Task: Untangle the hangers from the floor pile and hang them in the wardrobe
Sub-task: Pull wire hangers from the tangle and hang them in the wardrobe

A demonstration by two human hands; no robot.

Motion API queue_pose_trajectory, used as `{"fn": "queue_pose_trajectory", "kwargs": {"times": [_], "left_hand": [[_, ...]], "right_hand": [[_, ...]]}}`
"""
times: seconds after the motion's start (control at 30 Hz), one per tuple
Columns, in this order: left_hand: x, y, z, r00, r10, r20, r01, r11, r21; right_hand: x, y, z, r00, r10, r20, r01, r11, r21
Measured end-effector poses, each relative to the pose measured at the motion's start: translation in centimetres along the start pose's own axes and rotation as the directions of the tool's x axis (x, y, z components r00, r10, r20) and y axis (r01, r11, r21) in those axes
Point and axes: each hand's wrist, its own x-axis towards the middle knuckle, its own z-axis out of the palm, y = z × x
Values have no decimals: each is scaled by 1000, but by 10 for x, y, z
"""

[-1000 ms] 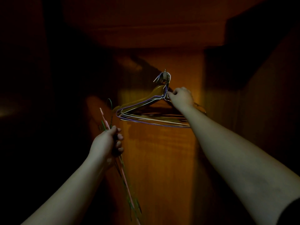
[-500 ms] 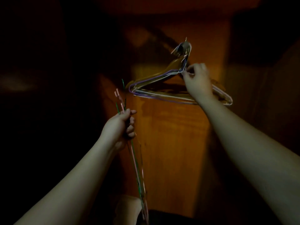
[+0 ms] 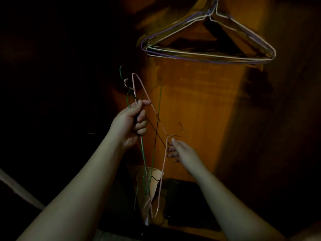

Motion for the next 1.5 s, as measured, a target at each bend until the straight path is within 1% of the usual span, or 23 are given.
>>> {"fn": "queue_pose_trajectory", "kwargs": {"times": [0.07, 0.13, 0.2, 0.23, 0.3, 0.37, 0.43, 0.57, 0.7, 0.83, 0.97, 1.07, 1.3, 1.43, 1.5], "left_hand": [[0, -7, -2, 1000, -14, 7, 14, 1000, -19], [0, -11, -3, 1000, -20, 11, 21, 999, -45], [0, -16, -4, 1000, -27, 8, 28, 998, -55], [0, -18, -5, 999, -36, 1, 36, 998, -44], [-1, -24, -5, 999, -47, -13, 47, 999, 5], [-3, -30, -2, 999, -41, -34, 43, 998, 56], [-4, -32, 1, 997, -45, -61, 49, 997, 61], [-1, -34, 1, 996, -47, -78, 47, 999, -8], [3, -36, -5, 997, -47, -57, 44, 998, -53], [5, -40, -6, 997, -60, -43, 57, 997, -58], [7, -45, -3, 997, -68, -40, 63, 991, -117], [8, -48, 0, 998, -49, -36, 44, 992, -121], [12, -54, -4, 999, -8, -40, 4, 995, -102], [15, -56, -8, 997, 18, -79, -23, 998, -59], [16, -57, -8, 992, 17, -124, -23, 998, -52]], "right_hand": [[-2, -1, 1, 999, 37, 8, -38, 989, 141], [-2, -3, 1, 993, 101, 56, -114, 937, 329], [0, -3, 3, 979, 176, 98, -201, 824, 530], [2, -3, 3, 972, 212, 103, -230, 763, 604], [8, -2, 3, 962, 257, 87, -246, 689, 682], [13, 0, -1, 965, 257, 59, -220, 662, 716], [15, 0, -7, 971, 238, 29, -183, 658, 731], [16, -2, -21, 976, 219, -17, -144, 694, 706], [17, -2, -35, 980, 193, -58, -110, 751, 651], [17, -3, -48, 985, 148, -88, -66, 795, 603], [18, -4, -57, 987, 115, -116, -31, 832, 554], [19, -7, -62, 987, 113, -110, -35, 840, 541], [18, -19, -75, 989, 146, -36, -98, 811, 576], [17, -27, -81, 992, 121, -39, -80, 830, 551], [17, -31, -82, 994, 93, -59, -49, 850, 525]]}}
